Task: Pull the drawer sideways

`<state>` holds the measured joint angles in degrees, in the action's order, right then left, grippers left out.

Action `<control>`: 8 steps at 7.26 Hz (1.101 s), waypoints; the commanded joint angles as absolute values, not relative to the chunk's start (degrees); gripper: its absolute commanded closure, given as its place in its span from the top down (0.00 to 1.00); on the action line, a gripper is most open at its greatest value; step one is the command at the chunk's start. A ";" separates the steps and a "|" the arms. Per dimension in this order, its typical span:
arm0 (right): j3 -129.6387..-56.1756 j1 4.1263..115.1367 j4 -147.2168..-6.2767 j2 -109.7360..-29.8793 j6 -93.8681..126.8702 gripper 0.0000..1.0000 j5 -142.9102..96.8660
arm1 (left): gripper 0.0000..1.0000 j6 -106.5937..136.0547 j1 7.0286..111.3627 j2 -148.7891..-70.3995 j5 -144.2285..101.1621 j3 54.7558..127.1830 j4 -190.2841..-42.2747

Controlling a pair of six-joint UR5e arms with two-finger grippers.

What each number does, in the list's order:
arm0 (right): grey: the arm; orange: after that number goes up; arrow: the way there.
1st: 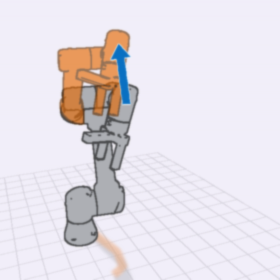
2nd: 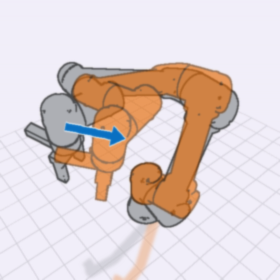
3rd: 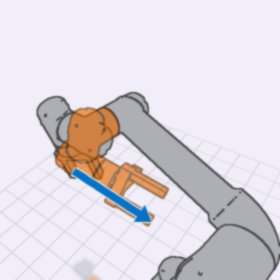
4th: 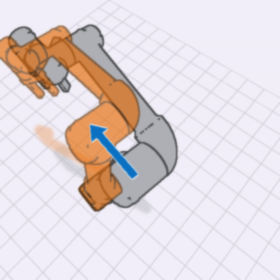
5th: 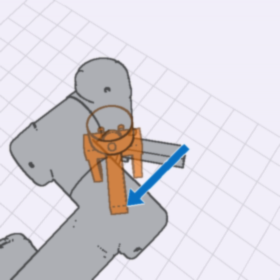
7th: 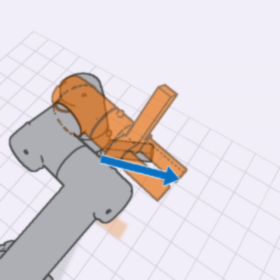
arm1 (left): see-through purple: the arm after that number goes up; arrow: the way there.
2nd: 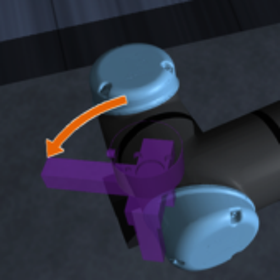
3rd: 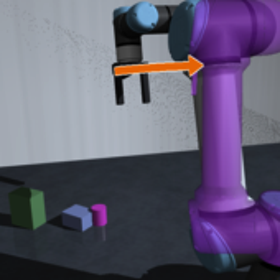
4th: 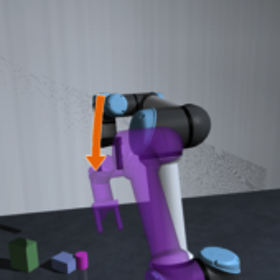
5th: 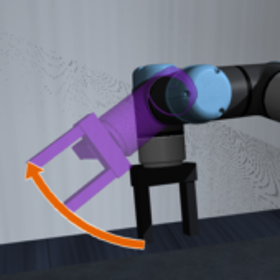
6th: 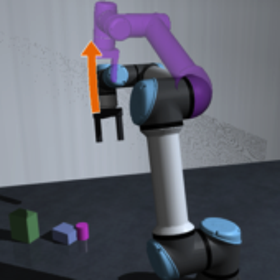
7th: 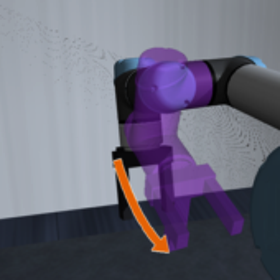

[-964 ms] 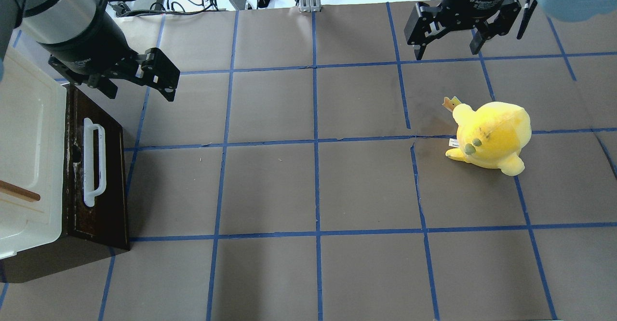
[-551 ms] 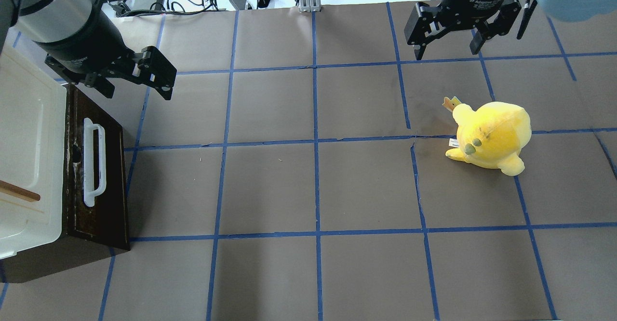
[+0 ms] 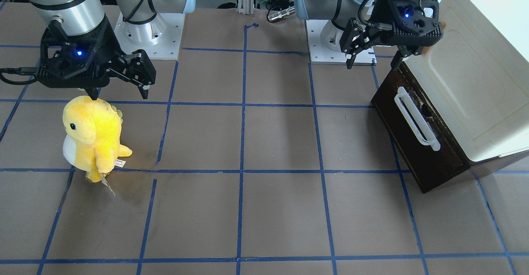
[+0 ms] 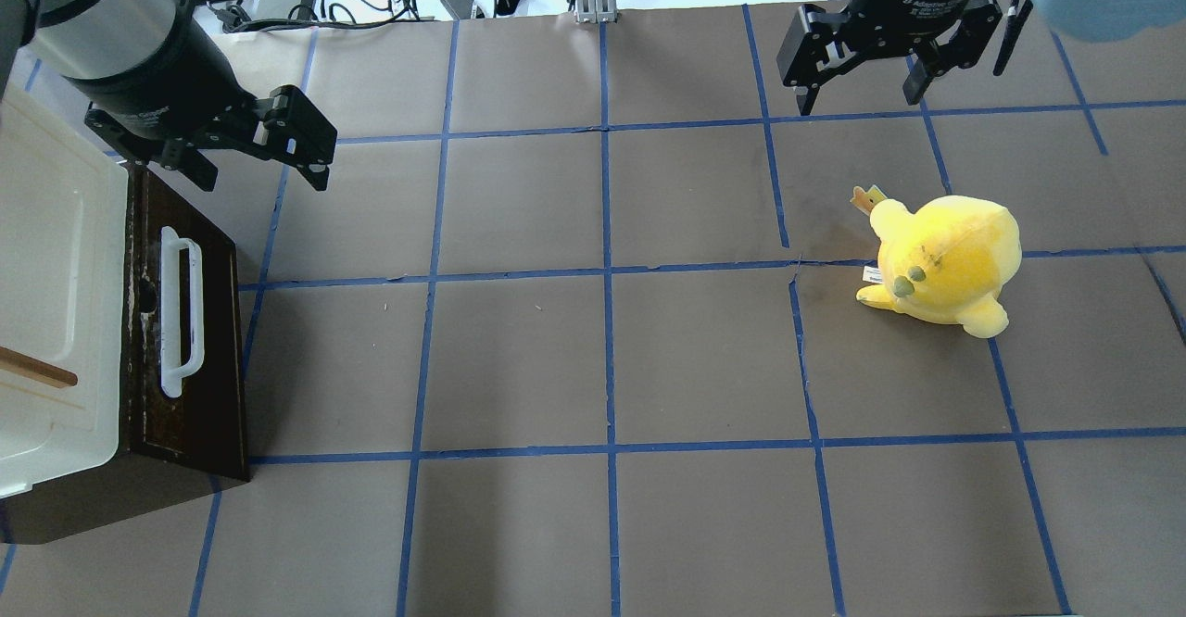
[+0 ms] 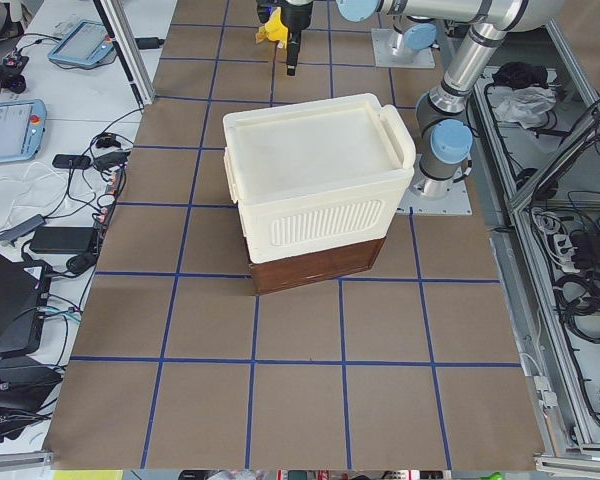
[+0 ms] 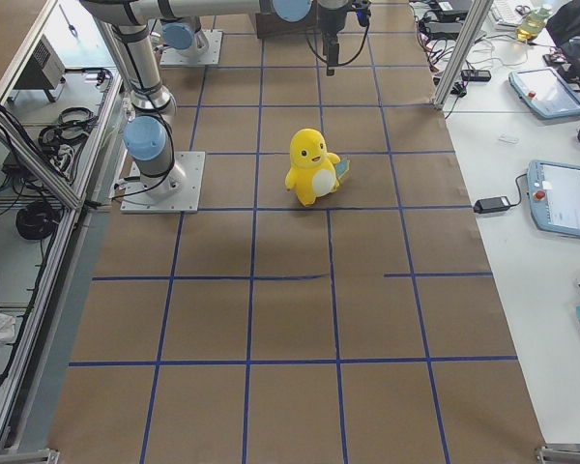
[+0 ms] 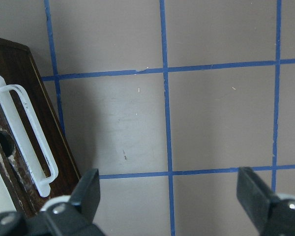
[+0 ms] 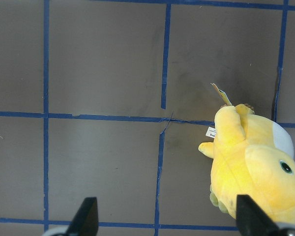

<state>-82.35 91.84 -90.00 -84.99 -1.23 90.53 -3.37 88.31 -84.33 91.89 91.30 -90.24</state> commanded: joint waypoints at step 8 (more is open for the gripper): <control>-82.35 91.85 -90.00 -84.99 -1.23 1.00 90.53 | 1.00 23.20 97.47 -99.30 128.30 94.56 -85.51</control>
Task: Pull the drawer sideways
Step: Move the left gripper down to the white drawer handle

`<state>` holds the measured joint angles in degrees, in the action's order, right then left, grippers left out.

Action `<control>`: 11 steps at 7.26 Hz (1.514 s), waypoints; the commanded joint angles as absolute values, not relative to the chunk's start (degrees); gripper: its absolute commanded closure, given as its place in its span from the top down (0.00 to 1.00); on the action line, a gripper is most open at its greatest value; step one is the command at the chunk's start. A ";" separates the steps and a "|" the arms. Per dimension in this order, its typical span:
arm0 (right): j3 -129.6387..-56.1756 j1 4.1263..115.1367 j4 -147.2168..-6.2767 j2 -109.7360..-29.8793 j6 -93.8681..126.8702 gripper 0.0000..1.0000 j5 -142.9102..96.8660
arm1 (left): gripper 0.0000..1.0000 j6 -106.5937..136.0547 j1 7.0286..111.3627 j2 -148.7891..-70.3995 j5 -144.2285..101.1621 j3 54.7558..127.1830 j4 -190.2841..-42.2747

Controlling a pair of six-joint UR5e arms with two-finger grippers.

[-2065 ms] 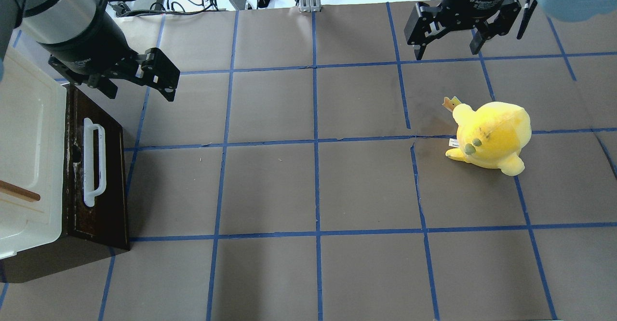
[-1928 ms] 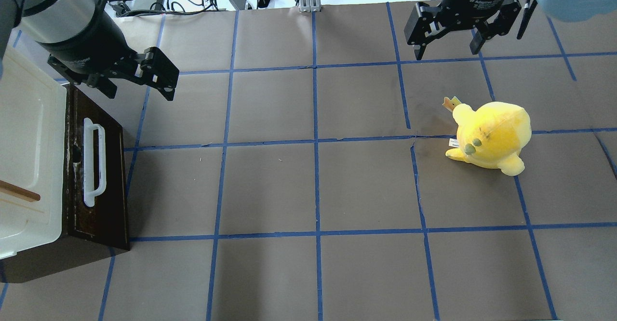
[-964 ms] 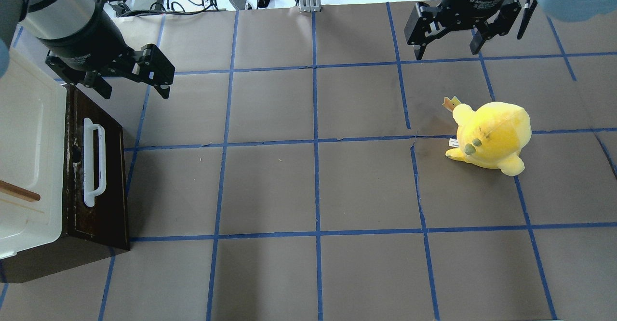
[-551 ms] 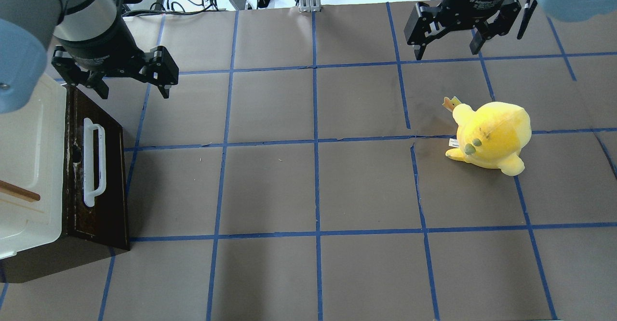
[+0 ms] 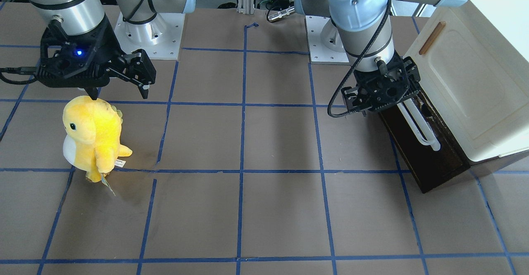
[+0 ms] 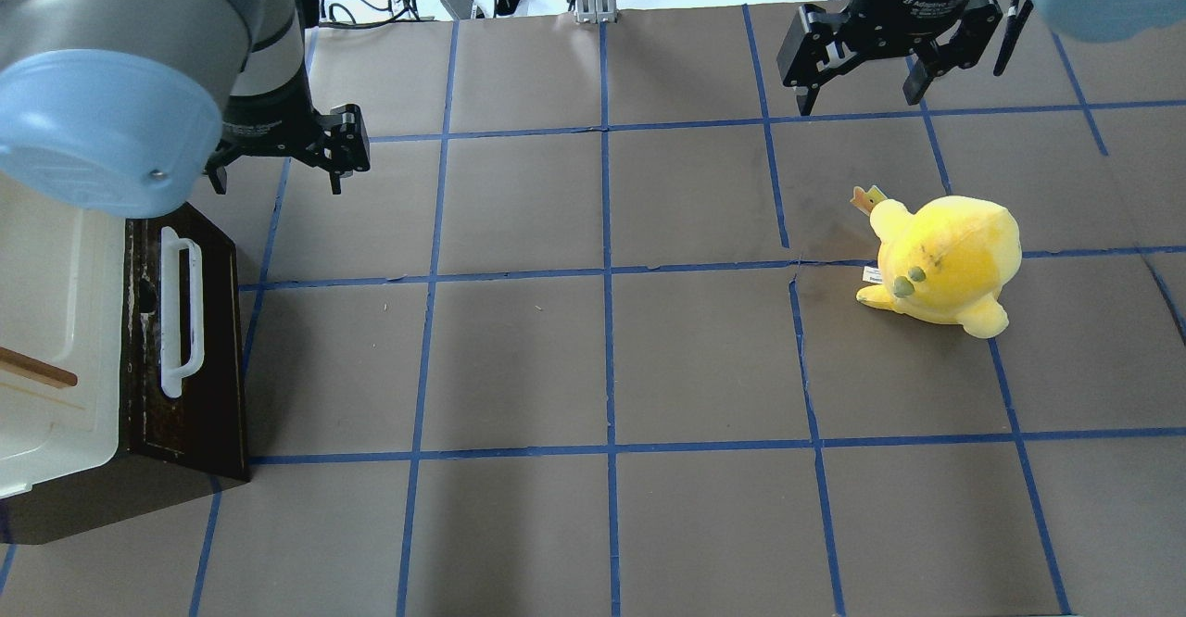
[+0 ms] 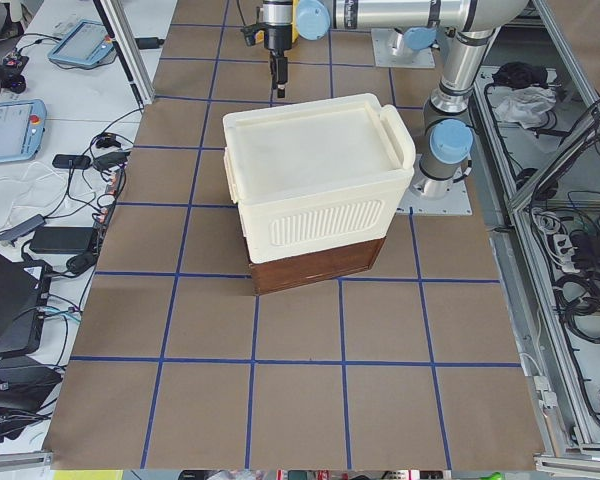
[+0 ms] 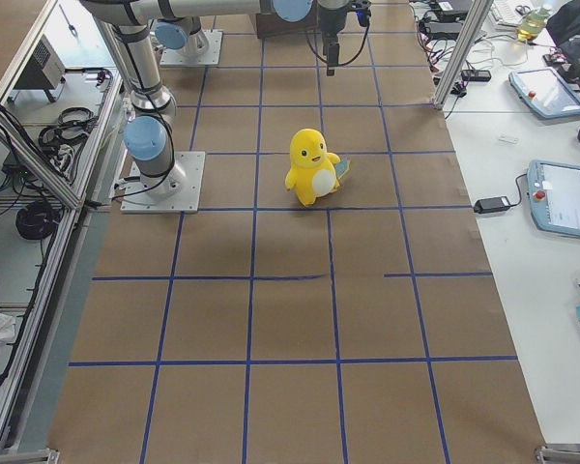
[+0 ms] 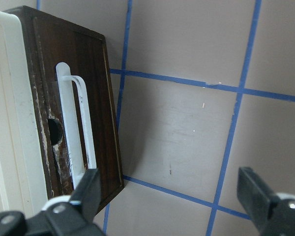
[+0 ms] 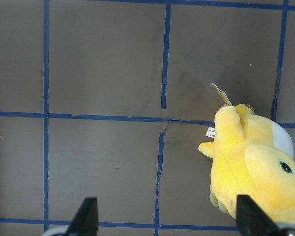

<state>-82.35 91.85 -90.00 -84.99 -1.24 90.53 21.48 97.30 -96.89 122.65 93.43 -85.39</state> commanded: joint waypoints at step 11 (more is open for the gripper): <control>-82.35 91.85 -90.00 -84.99 -1.23 1.00 90.53 | 1.00 30.59 97.38 -114.69 159.59 107.04 -88.50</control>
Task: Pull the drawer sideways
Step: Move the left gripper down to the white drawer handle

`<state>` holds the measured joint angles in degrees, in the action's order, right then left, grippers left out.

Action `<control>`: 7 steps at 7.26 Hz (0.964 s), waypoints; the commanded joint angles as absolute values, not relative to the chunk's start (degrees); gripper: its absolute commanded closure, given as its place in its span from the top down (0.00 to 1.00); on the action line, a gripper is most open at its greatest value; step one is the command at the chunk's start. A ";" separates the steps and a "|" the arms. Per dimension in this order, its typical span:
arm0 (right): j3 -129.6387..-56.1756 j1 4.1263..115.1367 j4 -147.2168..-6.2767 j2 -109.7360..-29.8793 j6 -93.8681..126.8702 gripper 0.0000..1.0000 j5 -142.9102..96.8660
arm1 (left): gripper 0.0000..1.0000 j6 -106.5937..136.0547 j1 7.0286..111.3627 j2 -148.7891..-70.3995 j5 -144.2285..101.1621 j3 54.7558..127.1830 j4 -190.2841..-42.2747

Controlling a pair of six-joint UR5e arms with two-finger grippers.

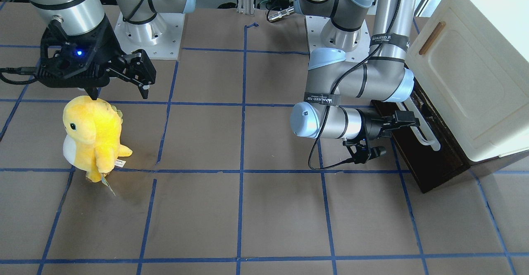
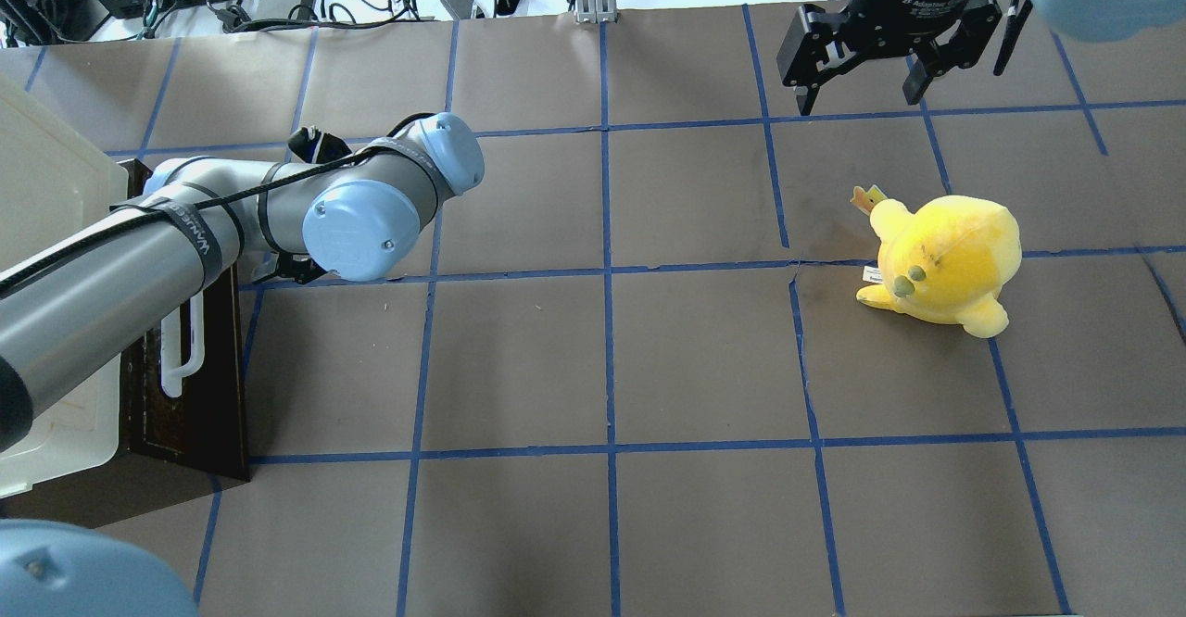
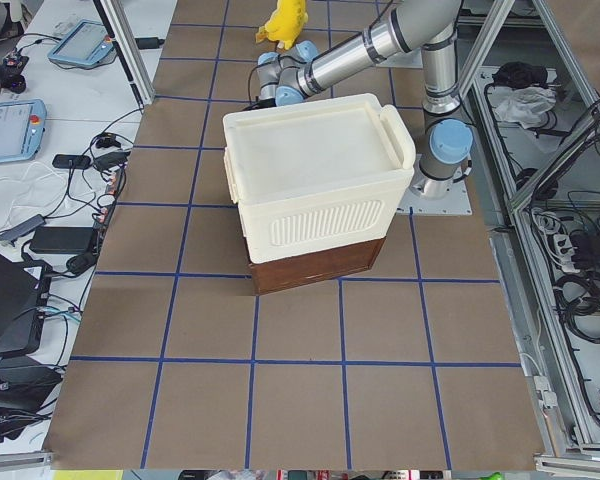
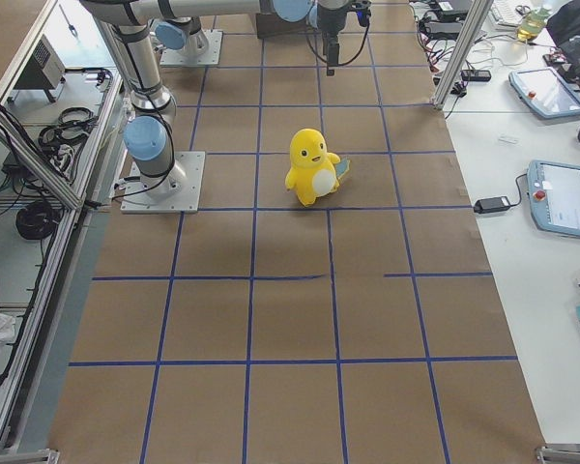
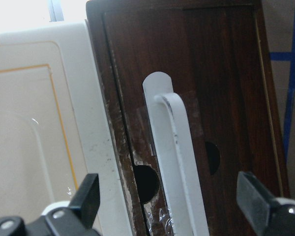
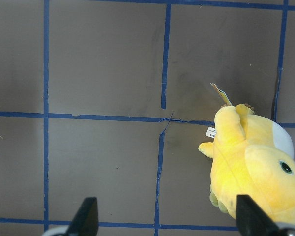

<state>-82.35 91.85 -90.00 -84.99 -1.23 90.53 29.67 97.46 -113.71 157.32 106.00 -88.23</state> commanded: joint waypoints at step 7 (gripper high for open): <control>-82.35 91.85 -90.00 -84.99 -1.32 1.00 90.53 | 1.00 32.96 96.07 -115.31 163.56 109.16 -90.61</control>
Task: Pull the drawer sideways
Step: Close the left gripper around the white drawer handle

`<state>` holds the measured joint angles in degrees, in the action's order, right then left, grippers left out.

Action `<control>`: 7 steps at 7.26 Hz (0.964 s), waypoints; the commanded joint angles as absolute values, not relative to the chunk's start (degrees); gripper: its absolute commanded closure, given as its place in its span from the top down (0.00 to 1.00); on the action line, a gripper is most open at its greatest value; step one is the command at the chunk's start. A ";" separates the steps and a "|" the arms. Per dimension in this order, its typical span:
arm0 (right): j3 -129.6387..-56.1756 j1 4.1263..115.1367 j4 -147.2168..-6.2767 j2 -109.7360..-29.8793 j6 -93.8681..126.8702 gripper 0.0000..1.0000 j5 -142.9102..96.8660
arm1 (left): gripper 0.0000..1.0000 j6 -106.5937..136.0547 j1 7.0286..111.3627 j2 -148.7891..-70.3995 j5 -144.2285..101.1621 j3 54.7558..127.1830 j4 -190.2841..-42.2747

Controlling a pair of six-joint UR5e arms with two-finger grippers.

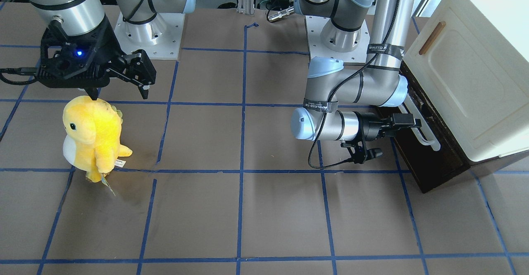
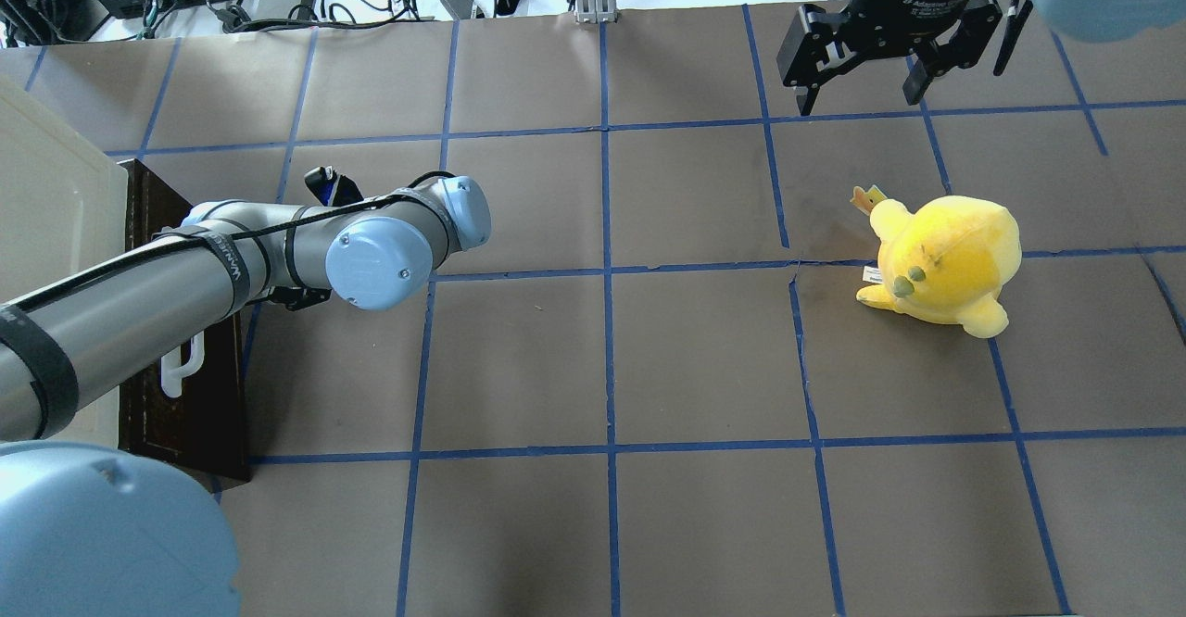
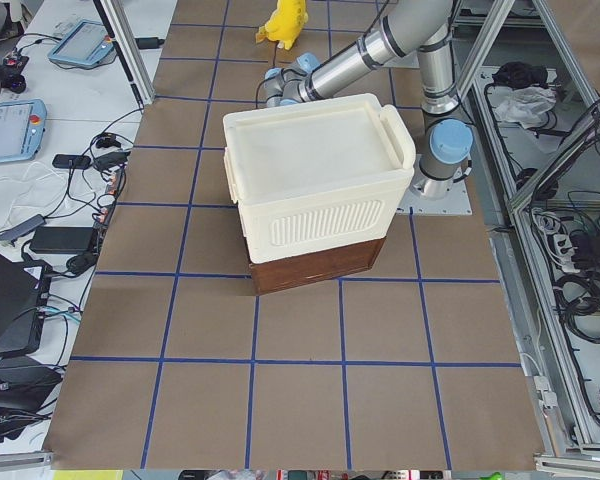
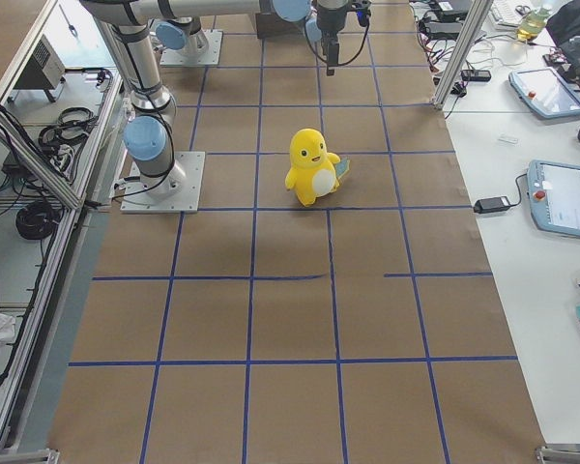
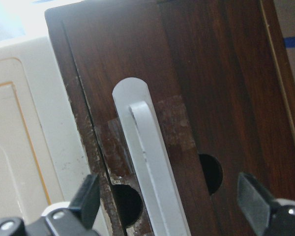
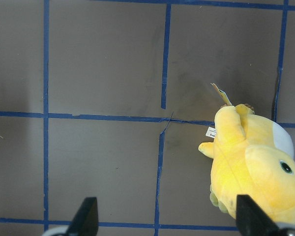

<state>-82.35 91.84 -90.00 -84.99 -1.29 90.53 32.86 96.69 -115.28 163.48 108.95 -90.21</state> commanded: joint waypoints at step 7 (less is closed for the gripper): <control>-82.35 91.85 -90.00 -84.99 -1.32 1.00 90.53 | 0.65 34.72 95.01 -114.17 163.30 110.83 -92.63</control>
